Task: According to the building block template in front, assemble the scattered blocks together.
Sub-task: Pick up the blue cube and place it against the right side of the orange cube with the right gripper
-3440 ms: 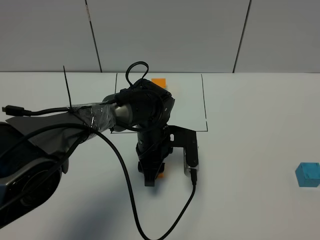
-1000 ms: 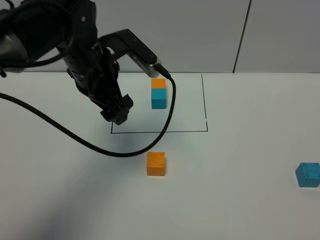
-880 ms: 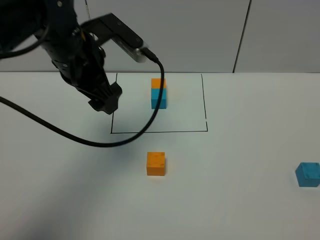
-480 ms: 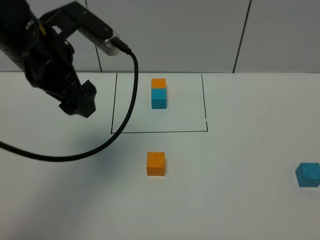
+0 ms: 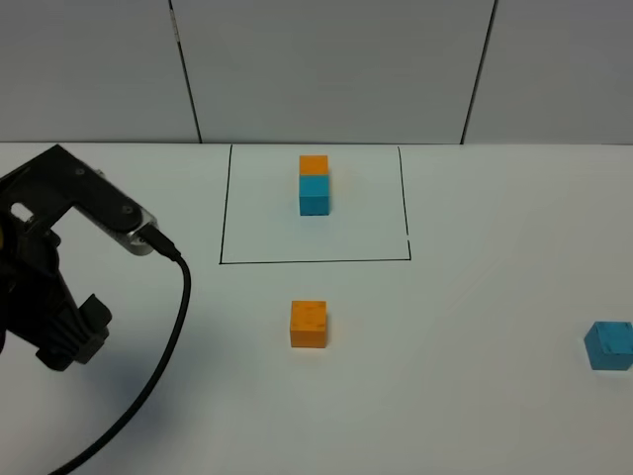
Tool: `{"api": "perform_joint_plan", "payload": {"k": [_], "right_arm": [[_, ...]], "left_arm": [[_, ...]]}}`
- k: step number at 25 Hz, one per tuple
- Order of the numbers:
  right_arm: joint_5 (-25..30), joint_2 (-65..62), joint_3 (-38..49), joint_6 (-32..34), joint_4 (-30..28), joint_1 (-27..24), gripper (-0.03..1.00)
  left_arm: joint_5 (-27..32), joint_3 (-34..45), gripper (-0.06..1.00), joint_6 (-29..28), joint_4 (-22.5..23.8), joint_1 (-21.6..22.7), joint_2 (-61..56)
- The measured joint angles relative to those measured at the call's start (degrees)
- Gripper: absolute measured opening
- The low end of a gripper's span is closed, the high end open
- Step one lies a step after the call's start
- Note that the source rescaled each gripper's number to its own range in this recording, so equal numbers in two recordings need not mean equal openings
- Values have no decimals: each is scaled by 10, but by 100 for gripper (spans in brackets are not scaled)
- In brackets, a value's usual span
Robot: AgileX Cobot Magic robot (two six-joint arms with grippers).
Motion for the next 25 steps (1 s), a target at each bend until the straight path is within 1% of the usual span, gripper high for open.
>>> {"api": "perform_joint_plan", "payload": {"k": [2,4,9,16,20,22,25], "right_arm": [[0,0,0,0,0,0,58],[0,0,0,0,0,0,58],[0,0,0,0,0,0,58],[0,0,0,0,0,0,58],[0,0,0,0,0,0,58],[0,0,0,0,0,0,58],[0,0,0,0,0,0,58]], "left_arm": [[-27,28,98,-1,0,0,-29],[-41,37,98,-7,1,0,-48],[-53,52,97,-29,7,0,-92],[-99,129,97,-41,20,0,-175],[-102,166,97,-57,21,0,-240],[-87,177,97,-59,21,3,-274],[-61,179,96,-70,21,22,-327]]}}
